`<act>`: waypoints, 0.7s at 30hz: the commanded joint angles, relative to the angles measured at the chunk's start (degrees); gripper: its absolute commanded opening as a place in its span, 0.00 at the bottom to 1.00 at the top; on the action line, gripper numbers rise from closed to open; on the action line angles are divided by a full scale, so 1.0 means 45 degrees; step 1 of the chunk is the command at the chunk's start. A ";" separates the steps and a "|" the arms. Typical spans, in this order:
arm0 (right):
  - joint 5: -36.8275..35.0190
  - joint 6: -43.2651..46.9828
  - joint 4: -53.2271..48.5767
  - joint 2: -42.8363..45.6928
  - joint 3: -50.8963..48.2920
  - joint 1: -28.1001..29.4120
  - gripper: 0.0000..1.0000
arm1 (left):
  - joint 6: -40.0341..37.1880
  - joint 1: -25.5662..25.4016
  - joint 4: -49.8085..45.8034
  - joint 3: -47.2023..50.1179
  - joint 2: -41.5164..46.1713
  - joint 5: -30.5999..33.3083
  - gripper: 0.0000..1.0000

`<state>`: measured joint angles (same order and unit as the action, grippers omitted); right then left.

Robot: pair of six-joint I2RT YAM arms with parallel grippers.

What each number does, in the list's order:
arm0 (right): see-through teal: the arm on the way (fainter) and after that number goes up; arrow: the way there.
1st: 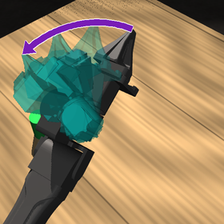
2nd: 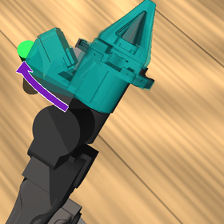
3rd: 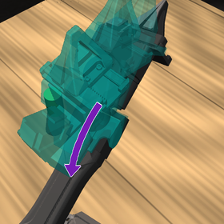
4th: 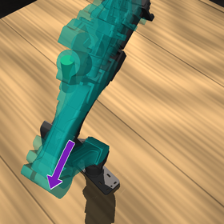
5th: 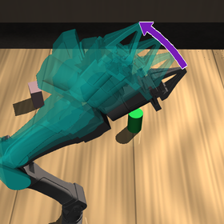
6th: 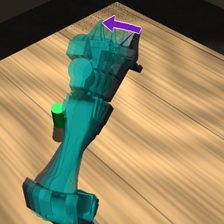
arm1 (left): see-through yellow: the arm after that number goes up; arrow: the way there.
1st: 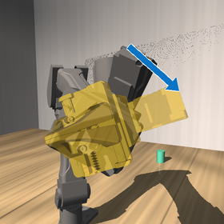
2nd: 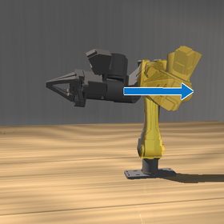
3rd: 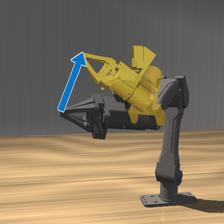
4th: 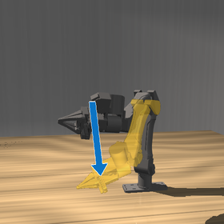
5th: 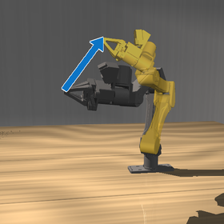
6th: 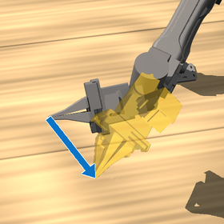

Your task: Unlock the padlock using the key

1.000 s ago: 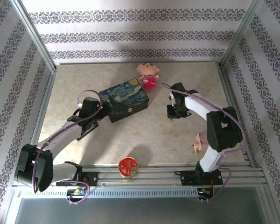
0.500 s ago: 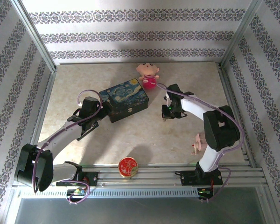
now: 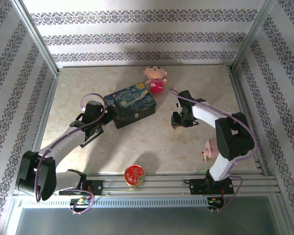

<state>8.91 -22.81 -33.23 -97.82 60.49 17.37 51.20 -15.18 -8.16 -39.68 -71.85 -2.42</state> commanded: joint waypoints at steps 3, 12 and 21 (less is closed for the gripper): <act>-0.1039 -0.0266 -0.0740 0.1814 -0.0099 -0.0058 0.39 | -0.0293 0.0287 0.0171 -0.0330 -0.0100 -0.0337 0.98; 0.0096 0.0008 0.1095 0.2716 0.0218 0.0362 0.47 | -0.0754 0.0410 0.0273 -0.0679 -0.0425 -0.0664 0.94; 0.0790 0.0669 0.2249 -0.0041 0.2913 0.1323 0.51 | -0.1000 0.0517 0.0344 -0.1278 -0.1060 -0.0945 0.89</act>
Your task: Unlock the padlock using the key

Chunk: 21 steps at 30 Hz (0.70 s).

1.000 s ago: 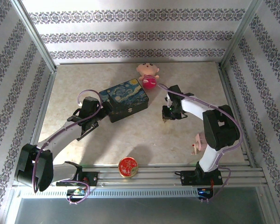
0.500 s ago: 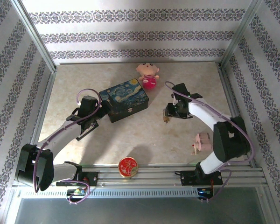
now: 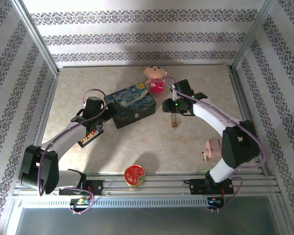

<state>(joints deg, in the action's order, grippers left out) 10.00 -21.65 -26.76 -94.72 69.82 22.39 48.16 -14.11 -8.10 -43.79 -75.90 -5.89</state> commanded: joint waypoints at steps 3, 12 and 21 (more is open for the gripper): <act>0.1249 0.0372 0.1277 -0.1880 0.1887 0.0297 0.51 | -0.0426 0.0377 0.0335 -0.0555 -0.0445 -0.0210 0.87; 0.1668 0.0153 0.1305 -0.4491 0.4230 0.0505 0.49 | -0.1532 0.0513 -0.0026 -0.1653 -0.1781 -0.0534 0.84; 0.2053 -0.0111 0.1619 -0.4247 0.3252 0.0887 0.35 | -0.1973 0.0500 0.0208 -0.2266 -0.2873 -0.1529 0.68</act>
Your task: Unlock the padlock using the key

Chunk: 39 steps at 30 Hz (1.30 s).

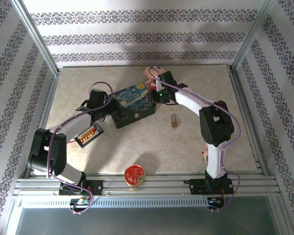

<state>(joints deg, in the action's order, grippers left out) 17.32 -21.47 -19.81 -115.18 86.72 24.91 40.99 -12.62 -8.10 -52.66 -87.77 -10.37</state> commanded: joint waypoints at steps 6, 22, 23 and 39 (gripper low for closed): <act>0.0185 -0.0596 0.0177 0.1246 -0.1674 0.0785 0.34 | -0.0166 0.0176 0.0655 -0.0386 -0.0814 -0.1383 0.53; -0.0990 -0.3683 0.1656 0.5304 -0.6581 0.1487 0.35 | 0.0956 -0.0349 0.1567 0.0531 -0.0392 -0.2666 0.40; -0.1086 -0.3704 0.1626 0.5423 -0.6730 0.1496 0.35 | 0.1094 -0.0403 0.1687 0.0659 -0.0338 -0.2686 0.40; -0.1844 -0.3409 0.0795 0.5831 -0.6677 0.1095 0.43 | 0.0979 -0.0818 0.1230 -0.0038 -0.0028 -0.1918 0.56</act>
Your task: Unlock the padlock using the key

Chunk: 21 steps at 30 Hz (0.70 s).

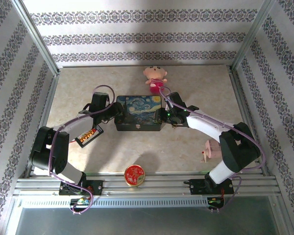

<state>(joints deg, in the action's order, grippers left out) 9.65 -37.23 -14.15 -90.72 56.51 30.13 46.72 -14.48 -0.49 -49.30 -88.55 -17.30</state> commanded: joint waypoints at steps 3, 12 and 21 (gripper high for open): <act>-0.0537 0.0418 -0.1128 0.1133 0.0040 -0.0350 0.48 | -0.0780 -0.0309 -0.1162 -0.1257 0.0681 0.0197 0.67; -0.2391 0.1468 -0.2255 0.5048 -0.1325 -0.1710 0.56 | -0.2157 0.1017 -0.2437 -0.0269 0.3719 0.2774 0.99; -0.4175 0.2720 -0.1222 0.8693 -0.3705 -0.3721 0.98 | -0.4911 0.1538 -0.0990 0.3062 0.7567 0.7747 0.99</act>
<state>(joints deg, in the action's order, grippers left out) -4.51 -28.16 -21.39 -54.11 41.98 14.85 31.27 -8.16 -7.81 -39.59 -57.89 7.66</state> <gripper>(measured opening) 0.944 0.993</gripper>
